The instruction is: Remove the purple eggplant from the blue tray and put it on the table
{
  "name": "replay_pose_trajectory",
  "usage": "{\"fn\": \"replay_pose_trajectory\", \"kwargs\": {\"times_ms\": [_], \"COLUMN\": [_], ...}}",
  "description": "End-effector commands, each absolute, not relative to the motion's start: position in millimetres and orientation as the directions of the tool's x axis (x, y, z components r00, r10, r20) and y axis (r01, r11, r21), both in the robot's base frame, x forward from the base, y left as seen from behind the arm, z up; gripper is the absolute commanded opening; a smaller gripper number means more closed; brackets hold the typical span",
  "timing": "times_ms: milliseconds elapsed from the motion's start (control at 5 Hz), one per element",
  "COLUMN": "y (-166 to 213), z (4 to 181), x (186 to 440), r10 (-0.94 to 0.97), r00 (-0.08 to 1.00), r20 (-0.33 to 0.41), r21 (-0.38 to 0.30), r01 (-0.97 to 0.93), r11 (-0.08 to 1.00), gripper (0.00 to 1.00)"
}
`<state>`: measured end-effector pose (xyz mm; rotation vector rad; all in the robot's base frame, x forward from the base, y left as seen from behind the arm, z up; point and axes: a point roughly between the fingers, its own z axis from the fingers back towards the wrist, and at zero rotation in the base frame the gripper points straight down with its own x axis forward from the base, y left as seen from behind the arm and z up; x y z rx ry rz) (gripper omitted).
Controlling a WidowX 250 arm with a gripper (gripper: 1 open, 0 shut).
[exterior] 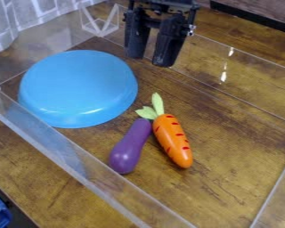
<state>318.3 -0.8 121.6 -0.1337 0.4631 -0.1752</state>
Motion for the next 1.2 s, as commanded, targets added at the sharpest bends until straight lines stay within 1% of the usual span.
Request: {"fn": "replay_pose_trajectory", "kwargs": {"times_ms": [0,200,400,1000], "y": [-17.9,-19.1,-18.4,-14.4], "z": [122.3,117.2,122.6,85.1], "x": [309.6,308.6,301.4,294.4], "r10": [-0.251,-0.236,-0.199,-0.245], "r00": [0.873,0.865,0.865,0.839], "r20": [-0.419,-0.443,-0.461,-0.486], "r21": [-0.151,-0.146,-0.137,-0.125], "r01": [0.206,0.19,0.152,0.211], "r11": [0.967,0.971,0.979,0.97], "gripper": [0.0,1.0,0.0,0.0]}}
